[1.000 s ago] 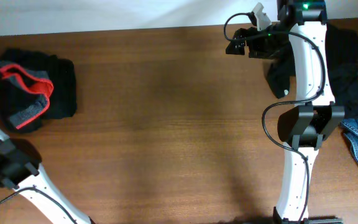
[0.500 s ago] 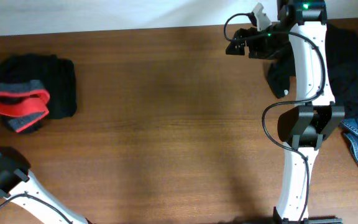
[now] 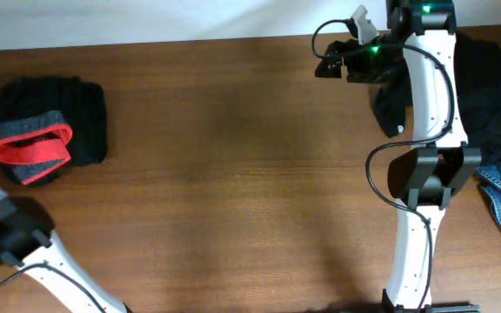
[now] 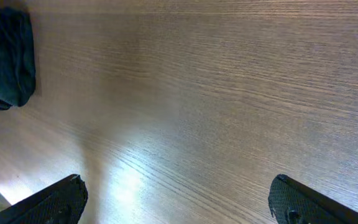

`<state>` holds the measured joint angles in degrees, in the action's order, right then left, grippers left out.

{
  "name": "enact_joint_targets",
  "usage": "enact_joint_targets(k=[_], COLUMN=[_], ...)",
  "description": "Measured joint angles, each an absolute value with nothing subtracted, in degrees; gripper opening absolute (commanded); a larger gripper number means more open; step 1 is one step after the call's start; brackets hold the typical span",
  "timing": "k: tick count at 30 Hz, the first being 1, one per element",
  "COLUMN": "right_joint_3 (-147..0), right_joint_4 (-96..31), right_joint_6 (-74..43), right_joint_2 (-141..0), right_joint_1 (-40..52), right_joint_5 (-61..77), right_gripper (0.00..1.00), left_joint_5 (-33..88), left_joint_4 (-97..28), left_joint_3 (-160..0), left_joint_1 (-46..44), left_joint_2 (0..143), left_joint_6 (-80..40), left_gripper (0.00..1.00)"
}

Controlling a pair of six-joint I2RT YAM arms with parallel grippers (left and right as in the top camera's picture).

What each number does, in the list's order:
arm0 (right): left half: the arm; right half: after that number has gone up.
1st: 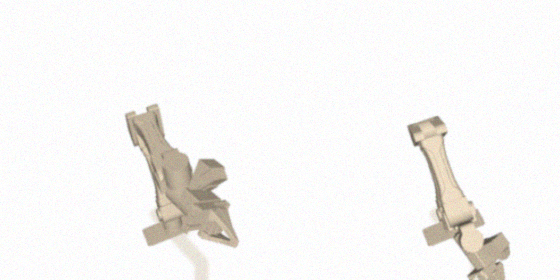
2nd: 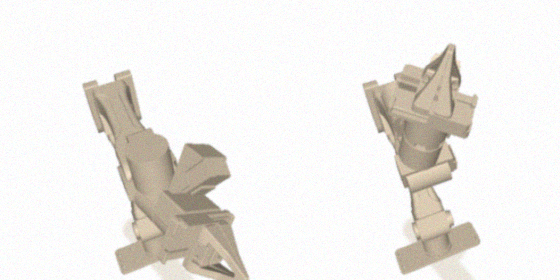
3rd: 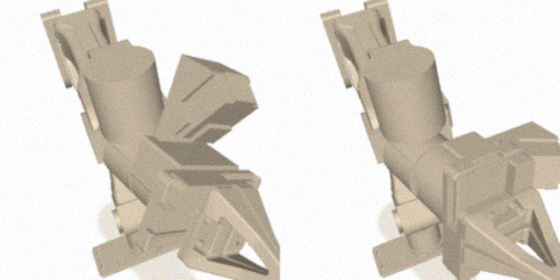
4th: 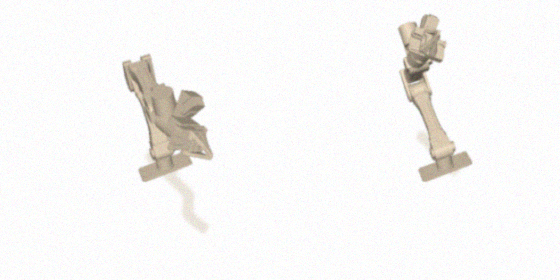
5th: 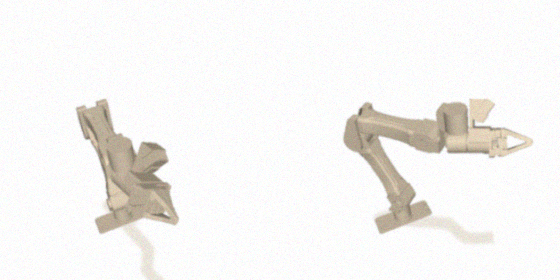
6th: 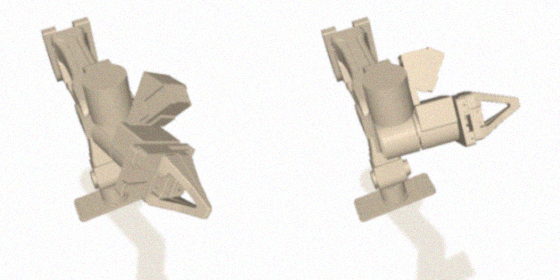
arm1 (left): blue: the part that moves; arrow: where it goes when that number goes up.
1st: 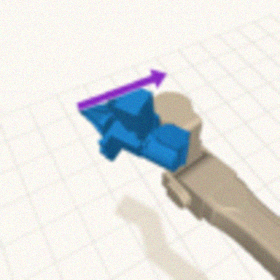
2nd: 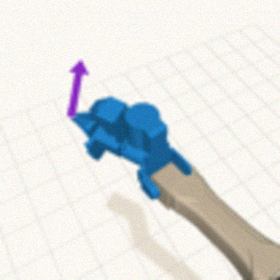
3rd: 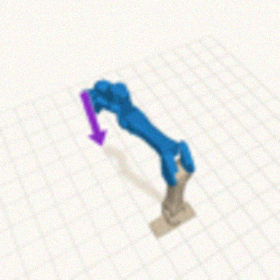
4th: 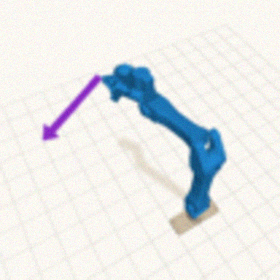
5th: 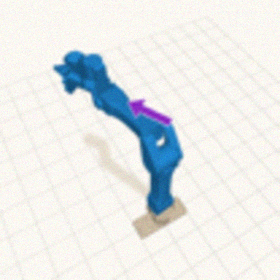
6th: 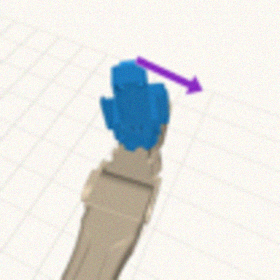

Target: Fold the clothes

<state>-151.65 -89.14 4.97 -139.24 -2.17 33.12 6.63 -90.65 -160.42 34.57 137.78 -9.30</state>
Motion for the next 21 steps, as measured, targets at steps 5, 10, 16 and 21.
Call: enact_joint_targets(k=[5,10,16,21], right_joint_3=[-151.6,-151.6,-151.6,-151.6], right_joint_4=[-89.1,-89.1,-89.1,-89.1], right_joint_6=[4.9,5.0,5.0,5.0], right_joint_2=[-139.2,-139.2,-139.2,-139.2], right_joint_1=[-1.8,-1.8,-1.8,-1.8], right_joint_5=[33.1,33.1,30.5,29.8], right_gripper=[0.99,0.99,0.99,0.99], left_joint_5=[2.4,-0.9,-2.0,-2.2], left_joint_4=[-85.8,-83.7,-80.0,-77.9], left_joint_3=[-160.4,-160.4,-160.4,-160.5], left_joint_1=[23.5,21.7,22.3,22.3], left_joint_2=[137.8,140.1,148.8,153.3], left_joint_6=[-8.1,-8.0,-8.0,-8.0], left_gripper=[0.01,0.01,0.01,0.01])
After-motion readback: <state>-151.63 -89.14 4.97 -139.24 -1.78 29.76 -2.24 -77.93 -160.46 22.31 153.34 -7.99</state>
